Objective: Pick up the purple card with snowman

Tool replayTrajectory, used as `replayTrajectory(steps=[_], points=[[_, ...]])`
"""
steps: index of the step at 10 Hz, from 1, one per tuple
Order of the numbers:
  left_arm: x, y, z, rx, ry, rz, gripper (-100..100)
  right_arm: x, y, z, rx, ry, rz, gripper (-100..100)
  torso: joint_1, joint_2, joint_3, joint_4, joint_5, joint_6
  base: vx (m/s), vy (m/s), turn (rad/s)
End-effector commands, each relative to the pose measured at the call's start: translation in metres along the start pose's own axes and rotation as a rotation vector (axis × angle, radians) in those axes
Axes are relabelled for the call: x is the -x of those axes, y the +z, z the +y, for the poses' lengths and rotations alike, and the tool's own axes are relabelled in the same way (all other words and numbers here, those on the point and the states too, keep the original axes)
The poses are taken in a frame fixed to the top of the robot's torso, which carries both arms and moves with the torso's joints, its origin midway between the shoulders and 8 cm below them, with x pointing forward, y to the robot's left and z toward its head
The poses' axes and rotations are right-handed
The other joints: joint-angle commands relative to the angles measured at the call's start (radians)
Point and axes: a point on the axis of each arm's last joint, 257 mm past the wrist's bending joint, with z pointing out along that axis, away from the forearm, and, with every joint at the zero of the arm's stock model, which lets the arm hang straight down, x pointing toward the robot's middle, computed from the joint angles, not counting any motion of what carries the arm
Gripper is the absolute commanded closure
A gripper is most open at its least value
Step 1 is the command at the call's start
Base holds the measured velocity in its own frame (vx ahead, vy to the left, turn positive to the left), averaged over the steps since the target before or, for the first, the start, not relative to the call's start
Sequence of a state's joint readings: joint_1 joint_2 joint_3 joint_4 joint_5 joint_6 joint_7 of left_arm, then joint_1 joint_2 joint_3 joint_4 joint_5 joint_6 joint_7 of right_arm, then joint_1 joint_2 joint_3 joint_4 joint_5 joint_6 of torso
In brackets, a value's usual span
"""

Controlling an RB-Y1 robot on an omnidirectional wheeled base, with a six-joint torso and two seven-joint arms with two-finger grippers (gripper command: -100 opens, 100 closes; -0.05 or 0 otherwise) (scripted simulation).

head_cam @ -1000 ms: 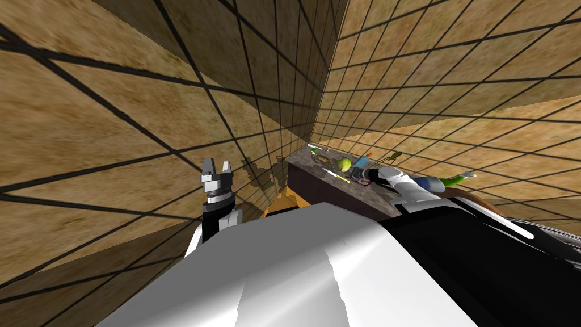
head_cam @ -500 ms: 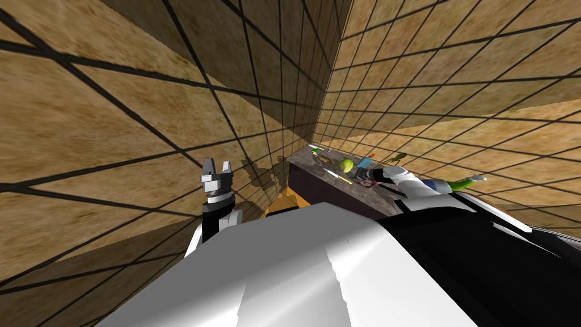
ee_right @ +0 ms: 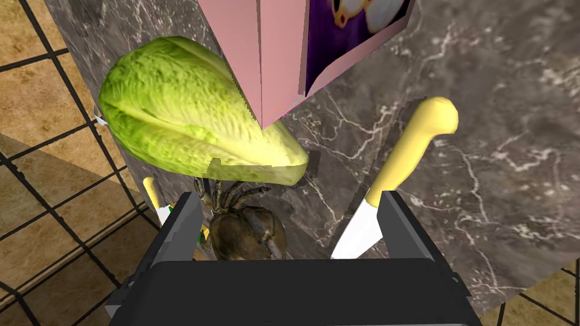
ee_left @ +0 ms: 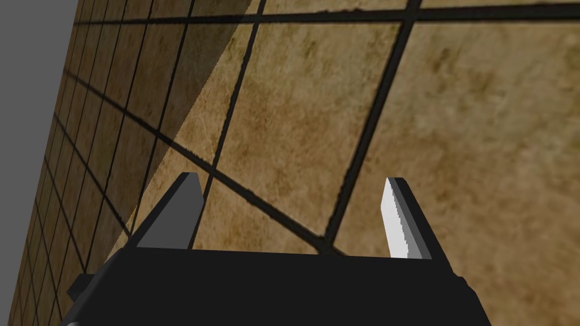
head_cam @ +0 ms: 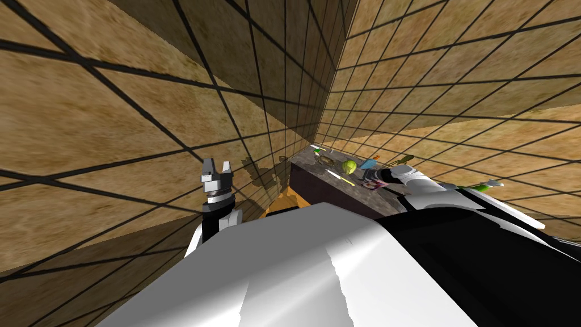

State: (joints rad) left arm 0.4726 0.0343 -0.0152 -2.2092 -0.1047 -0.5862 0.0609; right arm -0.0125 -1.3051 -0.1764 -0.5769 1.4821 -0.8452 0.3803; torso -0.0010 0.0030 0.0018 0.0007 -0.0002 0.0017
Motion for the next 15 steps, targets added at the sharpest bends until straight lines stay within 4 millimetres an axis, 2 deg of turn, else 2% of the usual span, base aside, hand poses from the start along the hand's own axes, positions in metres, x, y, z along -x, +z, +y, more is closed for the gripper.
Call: replayTrajectory(steps=[1, 2, 4, 5, 6, 8, 9, 11, 14, 15], points=[[0.000, 0.000, 0.000, 0.000, 0.000, 0.000, 0, -0.012, -0.004, -0.001, 0.004, -0.005, 0.029, -100, 0.000, 0.000, 0.000, 0.000, 0.000, 0.000, -0.003, -0.003, 0.036], [0.000, 0.000, 0.000, 0.000, 0.000, 0.000, 0, -0.030, -0.011, -0.003, 0.010, -0.017, 0.074, -100, 0.000, 0.000, 0.000, 0.000, 0.000, 0.000, -0.005, -0.004, 0.056], [0.000, 0.000, 0.000, 0.000, 0.000, 0.000, 0, -0.030, -0.011, -0.003, 0.010, -0.017, 0.074, -100, 0.000, 0.000, 0.000, 0.000, 0.000, 0.000, -0.002, -0.003, 0.017], [0.000, 0.000, 0.000, 0.000, 0.000, 0.000, 0, -0.059, -0.024, -0.004, 0.024, -0.039, 0.147, -100, 0.000, 0.000, 0.000, 0.000, 0.000, 0.000, -0.007, -0.008, 0.095], [0.000, 0.000, 0.000, 0.000, 0.000, 0.000, 0, -0.050, -0.022, -0.007, 0.022, -0.065, 0.133, -100, 0.000, 0.001, 0.000, 0.000, 0.000, 0.000, -0.010, -0.015, 0.054], [0.000, 0.000, 0.000, 0.000, 0.000, 0.000, 0, -0.061, -0.024, -0.003, 0.025, -0.036, 0.150, -100, 0.000, 0.000, 0.000, 0.000, 0.000, 0.000, -0.004, -0.004, -0.006], [0.000, 0.000, 0.000, 0.000, 0.000, 0.000, 0, -0.073, -0.030, -0.002, 0.034, -0.042, 0.180, -100, 0.000, 0.000, 0.000, 0.000, 0.000, 0.000, -0.004, -0.003, 0.029], [0.000, 0.000, 0.000, 0.000, 0.000, 0.000, 0, -0.073, -0.030, -0.002, 0.034, -0.042, 0.180, -100, 0.000, 0.000, 0.000, 0.000, 0.000, 0.000, -0.002, -0.003, 0.011], [0.000, 0.000, 0.000, 0.000, 0.000, 0.000, 0, -0.097, -0.042, 0.001, 0.054, -0.055, 0.241, -100, 0.000, 0.000, 0.000, 0.000, 0.000, 0.000, -0.010, -0.010, 0.030], [0.000, 0.000, 0.000, 0.000, 0.000, 0.000, 0, -0.097, -0.042, 0.001, 0.054, -0.055, 0.241, -100, -0.001, 0.001, 0.000, 0.000, 0.000, 0.000, -0.007, -0.011, 0.007]])
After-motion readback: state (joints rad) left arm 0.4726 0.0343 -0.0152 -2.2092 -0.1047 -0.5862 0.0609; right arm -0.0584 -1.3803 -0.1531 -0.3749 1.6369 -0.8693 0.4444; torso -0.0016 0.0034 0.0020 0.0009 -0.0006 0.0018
